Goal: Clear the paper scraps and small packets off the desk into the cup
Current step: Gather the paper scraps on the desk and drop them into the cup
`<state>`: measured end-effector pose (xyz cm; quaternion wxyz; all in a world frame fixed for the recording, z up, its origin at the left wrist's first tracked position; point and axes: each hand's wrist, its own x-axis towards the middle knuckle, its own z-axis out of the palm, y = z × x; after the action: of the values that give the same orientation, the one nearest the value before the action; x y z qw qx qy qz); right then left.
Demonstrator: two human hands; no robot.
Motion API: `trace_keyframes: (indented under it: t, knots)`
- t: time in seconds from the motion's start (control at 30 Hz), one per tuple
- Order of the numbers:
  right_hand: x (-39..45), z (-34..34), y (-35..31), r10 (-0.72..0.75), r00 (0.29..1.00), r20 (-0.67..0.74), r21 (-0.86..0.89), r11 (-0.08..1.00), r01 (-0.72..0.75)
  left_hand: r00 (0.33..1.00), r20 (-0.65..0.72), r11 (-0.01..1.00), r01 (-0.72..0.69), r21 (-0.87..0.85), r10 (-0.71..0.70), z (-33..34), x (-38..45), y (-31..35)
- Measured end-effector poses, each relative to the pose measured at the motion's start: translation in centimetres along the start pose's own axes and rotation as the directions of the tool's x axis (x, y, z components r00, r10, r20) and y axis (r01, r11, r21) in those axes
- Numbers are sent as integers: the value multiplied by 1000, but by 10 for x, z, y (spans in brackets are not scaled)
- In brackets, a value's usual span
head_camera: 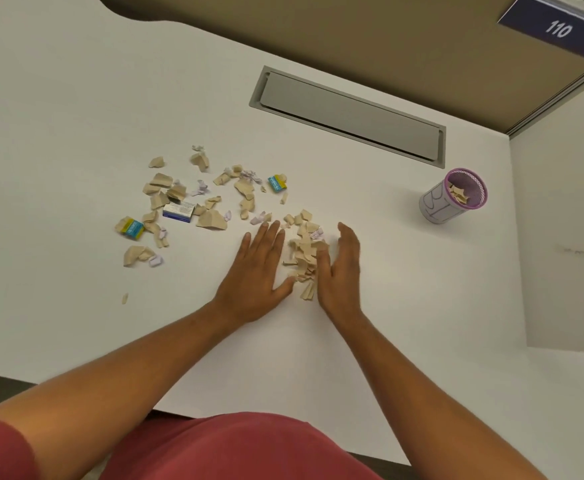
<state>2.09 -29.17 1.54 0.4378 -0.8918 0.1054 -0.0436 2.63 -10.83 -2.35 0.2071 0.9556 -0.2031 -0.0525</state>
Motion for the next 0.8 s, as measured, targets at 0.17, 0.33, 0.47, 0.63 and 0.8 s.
trace_keyframes:
  t: [0.17, 0.33, 0.47, 0.63, 0.8]
  knots:
    - [7, -15, -5, -37, 979, 200, -323, 941, 101, 999, -50, 989, 20, 149, -13, -5, -26, -37]
    - [6, 11, -21, 25, 897, 441, -676, 666, 314, 1000, -7, 962, 10, 274, -8, 2, -35, -46]
    - [1, 11, -25, 13, 895, 446, -671, 667, 325, 1000, -19, 965, 15, 261, -11, 2, -35, -45]
    - [3, 7, -29, -30, 898, 438, -633, 699, 333, 1000, -23, 965, 18, 262, -13, 1, -35, -44]
    - [7, 5, -24, -96, 900, 426, -623, 689, 369, 999, -40, 965, 12, 260, -2, 4, -34, -47]
